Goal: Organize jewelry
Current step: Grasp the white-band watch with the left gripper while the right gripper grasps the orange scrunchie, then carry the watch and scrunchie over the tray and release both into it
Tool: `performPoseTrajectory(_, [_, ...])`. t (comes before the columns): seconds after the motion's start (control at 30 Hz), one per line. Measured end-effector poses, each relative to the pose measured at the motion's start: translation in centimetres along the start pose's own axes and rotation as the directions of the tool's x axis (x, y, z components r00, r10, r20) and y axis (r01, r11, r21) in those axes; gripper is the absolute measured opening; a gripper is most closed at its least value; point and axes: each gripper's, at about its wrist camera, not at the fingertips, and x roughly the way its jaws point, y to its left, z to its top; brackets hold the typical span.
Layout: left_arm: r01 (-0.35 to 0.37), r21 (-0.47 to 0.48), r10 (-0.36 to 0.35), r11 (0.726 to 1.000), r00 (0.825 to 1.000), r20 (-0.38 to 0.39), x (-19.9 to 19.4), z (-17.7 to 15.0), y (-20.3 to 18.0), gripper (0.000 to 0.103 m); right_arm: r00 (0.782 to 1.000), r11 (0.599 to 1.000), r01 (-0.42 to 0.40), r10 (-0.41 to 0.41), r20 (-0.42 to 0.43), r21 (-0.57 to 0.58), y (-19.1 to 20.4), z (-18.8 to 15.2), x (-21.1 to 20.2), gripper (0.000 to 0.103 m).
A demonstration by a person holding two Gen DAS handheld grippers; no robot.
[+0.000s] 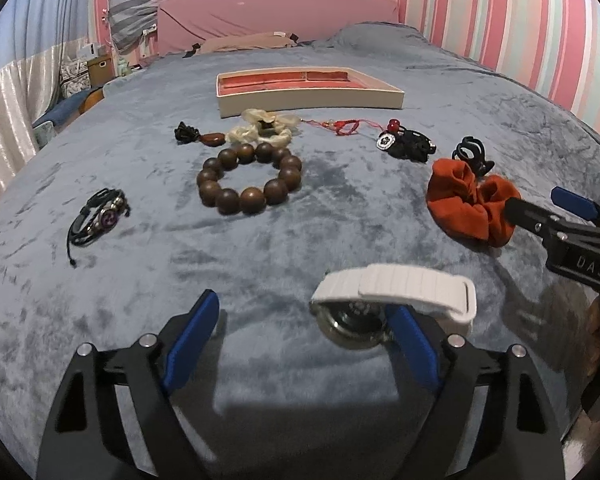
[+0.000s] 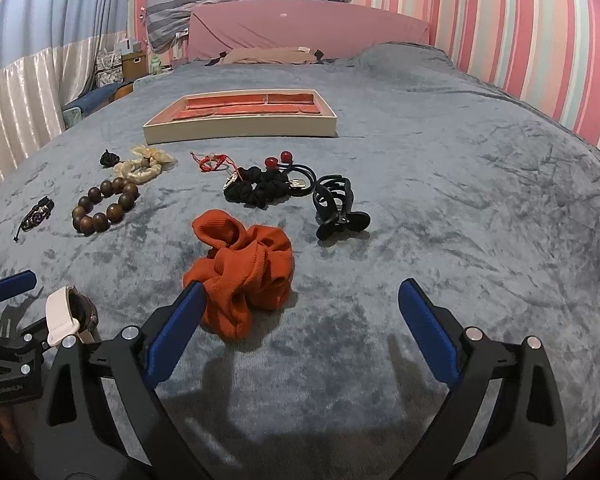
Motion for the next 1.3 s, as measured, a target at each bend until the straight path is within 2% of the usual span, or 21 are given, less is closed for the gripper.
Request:
performPoseTrajectory(0.23, [0.028,-0.007,-0.028,1.000,0.999,-0.017,1.3,1.4,0.5,0.065,0.999,0.999,-0.033,0.033,-0.036,0.006,0.3,0.4,1.9,0.085])
performPoseTrajectory(0.53, [0.056,-0.030,-0.058,0.998,0.997,-0.043,2.6,2.3,1.4,0.045,0.991,0.995,-0.095,0.097,-0.095,0.033,0.1,0.9,4.3,0.055])
performPoseTrajectory(0.6, [0.055,-0.029,-0.056,0.998,0.997,-0.044,2.7,2.4,1.5,0.042,0.988,0.994,-0.107,0.110,-0.109,0.035,0.1,0.9,4.6,0.045])
performPoseTrajectory(0.7, [0.060,-0.034,-0.062,0.998,0.997,-0.046,2.7,2.5,1.7,0.038,0.985,0.992,-0.117,0.120,-0.121,0.037,0.2,0.8,5.0,0.035])
performPoseTrajectory(0.9, [0.066,-0.034,-0.067,0.997,0.997,-0.046,2.8,2.6,1.8,0.033,0.984,0.991,-0.130,0.134,-0.117,0.038,0.1,0.8,4.9,0.021])
performPoseTrajectory(1.03, [0.079,-0.030,-0.081,0.996,0.996,-0.046,2.8,2.6,1.7,0.021,0.984,0.990,-0.136,0.139,-0.113,0.038,0.1,0.8,4.9,0.019])
performPoseTrajectory(1.3, [0.107,-0.034,-0.108,0.994,0.993,-0.039,2.6,2.6,1.7,0.008,0.984,0.989,-0.143,0.147,-0.103,0.047,-0.1,0.8,4.6,0.019])
